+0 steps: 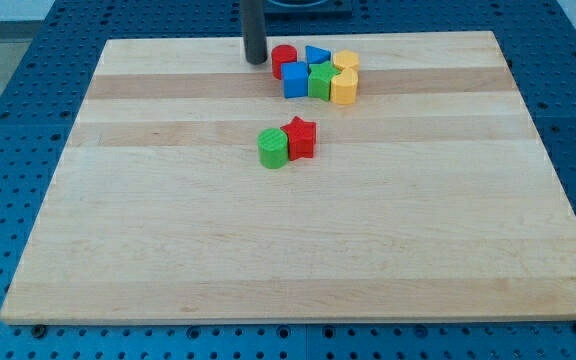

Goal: Push the red circle into the red star

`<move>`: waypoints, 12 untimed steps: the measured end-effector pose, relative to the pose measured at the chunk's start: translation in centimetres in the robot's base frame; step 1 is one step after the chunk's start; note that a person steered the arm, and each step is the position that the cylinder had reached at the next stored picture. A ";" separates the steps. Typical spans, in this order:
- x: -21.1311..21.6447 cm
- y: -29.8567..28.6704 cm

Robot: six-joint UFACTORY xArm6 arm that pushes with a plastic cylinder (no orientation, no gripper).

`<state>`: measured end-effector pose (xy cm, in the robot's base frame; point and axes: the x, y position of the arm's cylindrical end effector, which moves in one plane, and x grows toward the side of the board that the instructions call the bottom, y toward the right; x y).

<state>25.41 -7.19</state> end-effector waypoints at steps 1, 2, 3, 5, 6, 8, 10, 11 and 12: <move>0.7 0.1; -3.8 0.6; -6.0 2.0; -0.4 5.0; 0.0 4.0; 5.0 -1.0; 10.3 -4.7; 11.5 -5.3; 8.5 -5.0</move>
<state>33.91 -12.19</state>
